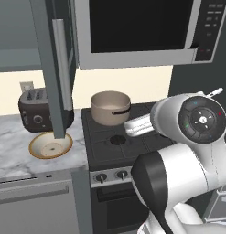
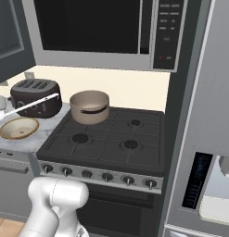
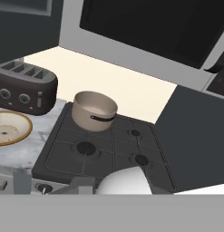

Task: Open the cabinet and move the ladle to the pot. Then close the cabinet.

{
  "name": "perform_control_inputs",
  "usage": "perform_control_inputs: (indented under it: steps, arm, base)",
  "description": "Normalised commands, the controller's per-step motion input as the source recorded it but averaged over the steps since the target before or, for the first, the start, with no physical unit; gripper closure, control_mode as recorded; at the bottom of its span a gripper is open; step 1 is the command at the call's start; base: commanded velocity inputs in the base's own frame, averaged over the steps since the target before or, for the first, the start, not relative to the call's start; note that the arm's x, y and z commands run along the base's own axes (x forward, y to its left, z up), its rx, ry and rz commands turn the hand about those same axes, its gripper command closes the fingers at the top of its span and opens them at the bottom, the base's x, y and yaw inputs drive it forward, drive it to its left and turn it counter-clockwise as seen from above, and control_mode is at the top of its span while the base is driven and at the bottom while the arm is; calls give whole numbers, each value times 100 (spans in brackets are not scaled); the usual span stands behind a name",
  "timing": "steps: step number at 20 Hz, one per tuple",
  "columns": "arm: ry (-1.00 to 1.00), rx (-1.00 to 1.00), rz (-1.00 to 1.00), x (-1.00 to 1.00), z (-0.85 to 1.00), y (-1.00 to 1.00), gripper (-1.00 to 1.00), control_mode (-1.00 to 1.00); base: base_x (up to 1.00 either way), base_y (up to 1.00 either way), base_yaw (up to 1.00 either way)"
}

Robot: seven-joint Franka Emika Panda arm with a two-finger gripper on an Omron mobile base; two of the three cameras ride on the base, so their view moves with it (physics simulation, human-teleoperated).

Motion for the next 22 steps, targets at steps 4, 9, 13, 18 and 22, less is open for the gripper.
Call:
perform_control_inputs:
  steps: [4,9,13,18,22]
  arm:
    - [0,0,0,0,0,0,100,100]
    - [0,0,0,0,0,0,100,100]
    - [0,0,0,-3,0,0,100,-100]
    - [0,0,6,0,-21,-3,100,-100]
    - [0,0,12,5,-27,-14,100,-100]
  base:
    - [0,-1,0]
    - [0,0,0]
    - [0,0,0]
    - [0,0,0]
    - [0,0,0]
